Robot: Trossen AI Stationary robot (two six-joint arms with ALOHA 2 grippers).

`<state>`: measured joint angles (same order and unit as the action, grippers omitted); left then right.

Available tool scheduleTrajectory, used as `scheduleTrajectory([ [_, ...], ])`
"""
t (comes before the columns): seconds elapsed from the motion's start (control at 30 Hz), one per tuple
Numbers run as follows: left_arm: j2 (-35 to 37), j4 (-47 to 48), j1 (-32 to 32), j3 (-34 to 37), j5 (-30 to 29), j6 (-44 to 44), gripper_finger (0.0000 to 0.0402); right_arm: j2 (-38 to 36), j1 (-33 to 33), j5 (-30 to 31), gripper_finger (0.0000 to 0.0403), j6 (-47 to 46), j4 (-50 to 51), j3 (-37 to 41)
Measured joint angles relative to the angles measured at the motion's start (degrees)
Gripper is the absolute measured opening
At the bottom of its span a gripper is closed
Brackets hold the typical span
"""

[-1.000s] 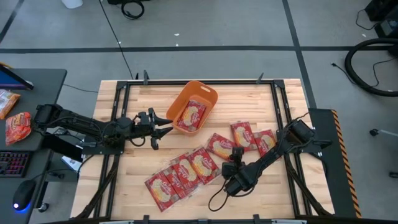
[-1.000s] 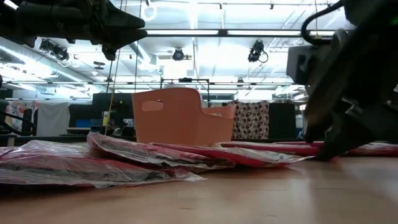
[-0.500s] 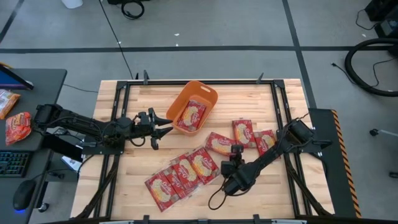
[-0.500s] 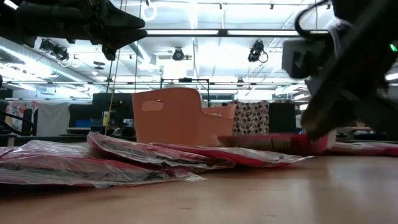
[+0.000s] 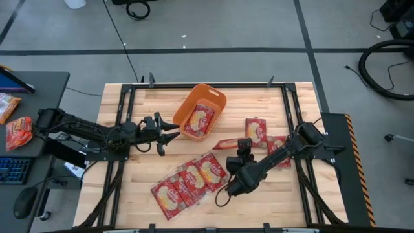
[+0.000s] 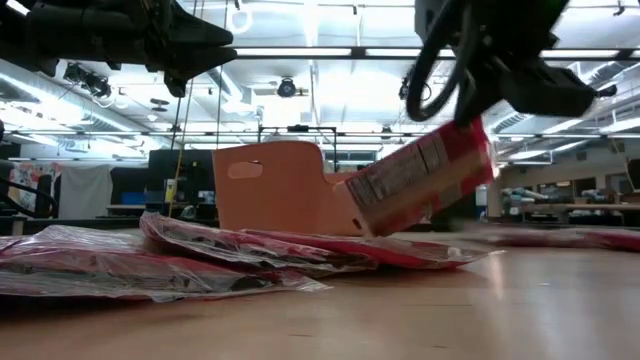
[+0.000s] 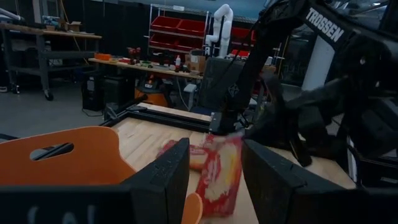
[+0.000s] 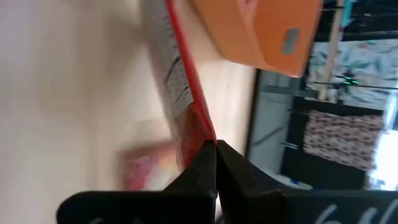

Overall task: Sort popcorn bags into baskets
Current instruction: Put the red popcorn bag into the orange bin

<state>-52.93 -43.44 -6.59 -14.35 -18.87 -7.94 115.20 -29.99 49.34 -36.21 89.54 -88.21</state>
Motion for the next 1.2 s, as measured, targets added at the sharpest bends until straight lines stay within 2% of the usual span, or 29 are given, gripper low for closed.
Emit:
scheduleTrajectory([
  [0.23,0.0,0.0,0.0,0.0,0.0,0.1,0.0151,-2.8,1.9,7.1,0.0003,5.0,0.5,-3.6],
  [0.5,0.0,0.0,0.0,0.0,0.0,0.1,0.0151,-10.6,5.5,17.0,0.0004,9.8,0.3,-3.6],
  [0.6,0.0,0.0,0.0,0.0,0.0,0.1,0.0151,-13.0,7.3,21.1,0.0004,15.2,-0.6,-3.6],
  [0.73,0.0,0.0,0.0,0.0,0.0,0.1,0.0151,-14.9,10.7,23.1,0.0004,27.1,-7.1,-3.5],
  [0.87,0.0,0.0,0.0,0.0,0.0,0.1,0.0151,-17.1,14.7,18.8,0.0004,43.6,-19.6,-1.2],
  [1.2,0.0,0.0,0.0,0.0,0.0,0.2,0.0151,-22.5,25.7,-3.5,0.0002,86.1,-63.5,14.3],
])
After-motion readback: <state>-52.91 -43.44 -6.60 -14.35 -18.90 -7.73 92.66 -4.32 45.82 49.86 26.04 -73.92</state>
